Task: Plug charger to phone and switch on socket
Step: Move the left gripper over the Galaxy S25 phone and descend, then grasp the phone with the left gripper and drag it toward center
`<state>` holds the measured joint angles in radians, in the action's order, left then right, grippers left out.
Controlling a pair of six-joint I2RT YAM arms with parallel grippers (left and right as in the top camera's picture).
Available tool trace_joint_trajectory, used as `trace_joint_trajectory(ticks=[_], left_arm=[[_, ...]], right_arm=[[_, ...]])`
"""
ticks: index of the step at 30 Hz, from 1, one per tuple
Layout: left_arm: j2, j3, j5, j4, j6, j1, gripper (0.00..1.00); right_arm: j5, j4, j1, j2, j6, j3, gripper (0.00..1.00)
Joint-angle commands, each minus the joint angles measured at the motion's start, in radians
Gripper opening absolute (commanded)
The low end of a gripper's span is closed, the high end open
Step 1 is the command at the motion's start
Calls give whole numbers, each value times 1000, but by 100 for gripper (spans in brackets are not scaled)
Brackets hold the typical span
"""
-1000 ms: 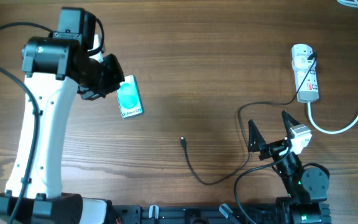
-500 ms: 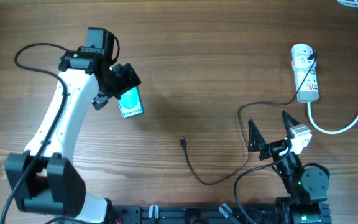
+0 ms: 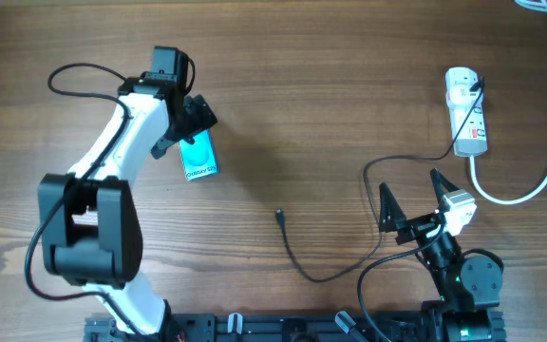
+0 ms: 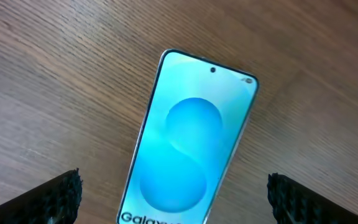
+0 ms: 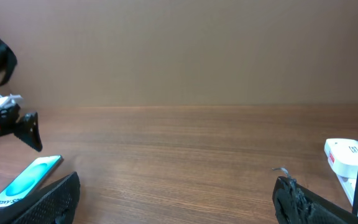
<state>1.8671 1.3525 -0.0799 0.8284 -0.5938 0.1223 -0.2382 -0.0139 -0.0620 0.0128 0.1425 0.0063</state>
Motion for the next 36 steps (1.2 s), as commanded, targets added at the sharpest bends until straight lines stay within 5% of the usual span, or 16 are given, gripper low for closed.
trace_joint_trajectory(ticks=[1,5,8,11,16,21,24,28,33,34,36], left_arm=[[63,-13,-19,-18,-13,0,100],[130,-13,-6,-56,-13,0,100],[172,-13,97,-81,140,0,100],[194,-14,99,-73,154,0,100],[198,-14,248,16,225,18,90],[198,-14,247,108,257,101,88],[198,-14,239,142,214,165,85],[198,-14,114,142,7,190,100],[198,-14,97,14,-44,138,100],[198,-14,97,5,-44,134,99],[198,-14,97,22,-43,138,77]], right_arm=[[6,-3,3,-8,16,-1,100],[6,-3,3,-8,16,-1,100],[6,-3,3,-8,16,-1,100],[6,-3,3,-8,16,-1,100],[6,-3,3,-8,16,-1,100],[6,-3,3,-8,16,-1,100],[6,-3,3,-8,16,-1,100],[6,-3,3,-8,16,-1,100],[6,-3,3,-8,16,-1,100],[6,-3,3,-8,16,-1,100],[6,-3,3,-8,16,-1,100]])
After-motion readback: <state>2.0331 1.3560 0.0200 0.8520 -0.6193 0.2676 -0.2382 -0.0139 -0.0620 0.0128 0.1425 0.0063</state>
